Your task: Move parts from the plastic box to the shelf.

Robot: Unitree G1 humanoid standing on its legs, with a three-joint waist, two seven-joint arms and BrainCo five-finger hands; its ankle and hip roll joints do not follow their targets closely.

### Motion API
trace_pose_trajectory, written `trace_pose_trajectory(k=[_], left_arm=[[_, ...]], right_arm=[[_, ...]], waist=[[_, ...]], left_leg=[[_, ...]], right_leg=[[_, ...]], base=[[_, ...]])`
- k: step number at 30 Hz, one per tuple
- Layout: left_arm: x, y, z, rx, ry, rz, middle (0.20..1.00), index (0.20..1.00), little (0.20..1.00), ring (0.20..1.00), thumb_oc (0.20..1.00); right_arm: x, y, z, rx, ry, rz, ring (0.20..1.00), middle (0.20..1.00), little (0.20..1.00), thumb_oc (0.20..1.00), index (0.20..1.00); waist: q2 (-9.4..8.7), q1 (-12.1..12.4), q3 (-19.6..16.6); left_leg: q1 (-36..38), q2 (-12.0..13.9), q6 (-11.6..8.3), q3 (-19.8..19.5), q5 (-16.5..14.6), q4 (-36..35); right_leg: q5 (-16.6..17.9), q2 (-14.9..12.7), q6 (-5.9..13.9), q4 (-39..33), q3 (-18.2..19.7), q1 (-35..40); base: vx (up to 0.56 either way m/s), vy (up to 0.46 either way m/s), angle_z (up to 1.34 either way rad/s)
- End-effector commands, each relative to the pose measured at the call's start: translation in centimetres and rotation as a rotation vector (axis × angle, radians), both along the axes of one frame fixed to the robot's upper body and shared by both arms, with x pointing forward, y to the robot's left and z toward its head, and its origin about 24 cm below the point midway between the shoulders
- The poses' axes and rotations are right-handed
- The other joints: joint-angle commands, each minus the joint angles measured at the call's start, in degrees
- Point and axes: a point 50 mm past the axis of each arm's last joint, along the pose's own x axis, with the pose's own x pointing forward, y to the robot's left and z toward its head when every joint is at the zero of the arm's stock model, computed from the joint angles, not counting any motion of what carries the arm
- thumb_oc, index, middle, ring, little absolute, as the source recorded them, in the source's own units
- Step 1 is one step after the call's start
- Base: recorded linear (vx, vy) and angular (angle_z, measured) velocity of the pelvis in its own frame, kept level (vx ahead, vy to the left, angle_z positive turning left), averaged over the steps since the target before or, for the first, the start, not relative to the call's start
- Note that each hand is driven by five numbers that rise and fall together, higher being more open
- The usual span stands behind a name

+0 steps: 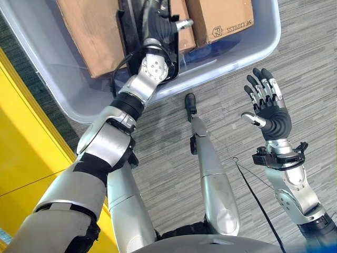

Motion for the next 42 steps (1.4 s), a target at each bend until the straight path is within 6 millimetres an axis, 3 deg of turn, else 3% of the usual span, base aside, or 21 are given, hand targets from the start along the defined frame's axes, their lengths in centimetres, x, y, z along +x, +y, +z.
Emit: trace_pose_trajectory(k=[1,4,9,11,17,20,28,36,42], left_arm=[[0.4,0.4,-7.8,0.161,0.268,0.034,1.0,1.0,1.0,1.0,1.0],[-0.3,0.0,-8.6,0.22,0.261,-0.013,1.0,1.0,1.0,1.0,1.0],[-1.7,1.1,-7.7,0.109,0.197,-0.07,1.0,1.0,1.0,1.0,1.0],[-3.2,2.8,-5.8,-0.002,0.088,-0.109,1.0,1.0,1.0,1.0,1.0],[-7.2,7.3,-3.1,-0.11,-0.13,-0.096,1.0,1.0,1.0,1.0,1.0],[-10.5,9.6,-1.5,-0.172,-0.312,-0.041,1.0,1.0,1.0,1.0,1.0],[-14.2,9.7,-0.1,-0.105,-0.559,0.062,1.0,1.0,1.0,1.0,1.0],[-13.7,9.0,-0.5,-0.109,-0.578,0.123,1.0,1.0,1.0,1.0,1.0],[-10.9,9.2,-0.7,-0.045,-0.536,0.256,1.0,1.0,1.0,1.0,1.0]], right_arm=[[-0.4,-0.8,2.2,0.016,-0.117,-0.013,1.0,1.0,1.0,1.0,1.0],[-0.3,-0.9,2.1,0.012,-0.111,-0.021,1.0,1.0,1.0,1.0,1.0],[-0.6,-1.1,2.0,0.015,-0.112,-0.03,1.0,1.0,1.0,1.0,1.0],[-0.8,-1.3,2.1,0.019,-0.125,-0.046,1.0,1.0,1.0,1.0,1.0],[-1.2,-1.9,2.1,-0.004,-0.137,-0.086,1.0,1.0,1.0,1.0,1.0],[-1.5,-2.2,2.3,-0.011,-0.153,-0.097,1.0,1.0,1.0,1.0,1.0],[-1.7,-1.9,3.1,-0.028,-0.214,-0.112,1.0,1.0,1.0,1.0,1.0],[-1.5,-1.5,3.1,-0.008,-0.209,-0.113,1.0,1.0,1.0,1.0,1.0],[-0.9,-1.6,2.8,-0.004,-0.189,-0.134,1.0,1.0,1.0,1.0,1.0]], waist=[[1.36,-1.23,0.0],[1.76,-0.83,0.0],[2.61,-0.17,0.0],[3.3,0.46,0.0],[4.09,1.71,0.0],[4.5,2.63,0.0],[4.43,3.27,0.0],[3.83,3.23,0.0],[3.38,2.76,0.0]], left_leg=[[0.18,0.19,0.13,-2.18,2.83,-5.57],[0.1,-0.08,0.36,-2.14,2.65,-5.52],[0.23,-0.59,0.59,-2.1,2.59,-5.89],[0.29,-0.87,0.64,-2.2,2.52,-6.11],[1.07,-1.27,0.64,-2.27,2.22,-6.55],[1.75,-1.47,0.65,-2.41,1.92,-6.83],[2.67,-1.58,0.67,-2.64,1.61,-7.24],[2.61,-1.48,0.86,-2.68,1.5,-7.12],[2.58,-1.48,1.0,-2.72,1.38,-6.79]], right_leg=[[-9.23,-1.91,0.47,10.03,-0.6,-2.36],[-9.35,-2.02,0.44,10.07,-0.54,-2.38],[-9.66,-2.31,0.32,10.21,-0.71,-2.29],[-9.79,-2.54,0.18,10.26,-0.9,-2.2],[-10.05,-2.72,0.01,9.91,-1.09,-1.38],[-10.16,-2.86,-0.09,10.03,-1.22,-0.91],[-10.44,-3.14,-0.02,9.76,-1.37,0.31],[-10.47,-3.22,-0.03,9.85,-1.45,0.43],[-10.6,-3.17,-0.1,10.02,-1.44,0.42]], base=[[0.0,0.0,0.0],[0.0,0.001,-0.01],[0.0,0.0,0.0],[0.0,0.009,-0.02],[0.0,0.003,-0.01],[0.0,0.003,0.01],[0.01,-0.001,0.03],[0.0,0.0,0.0],[0.0,0.0,0.0]])
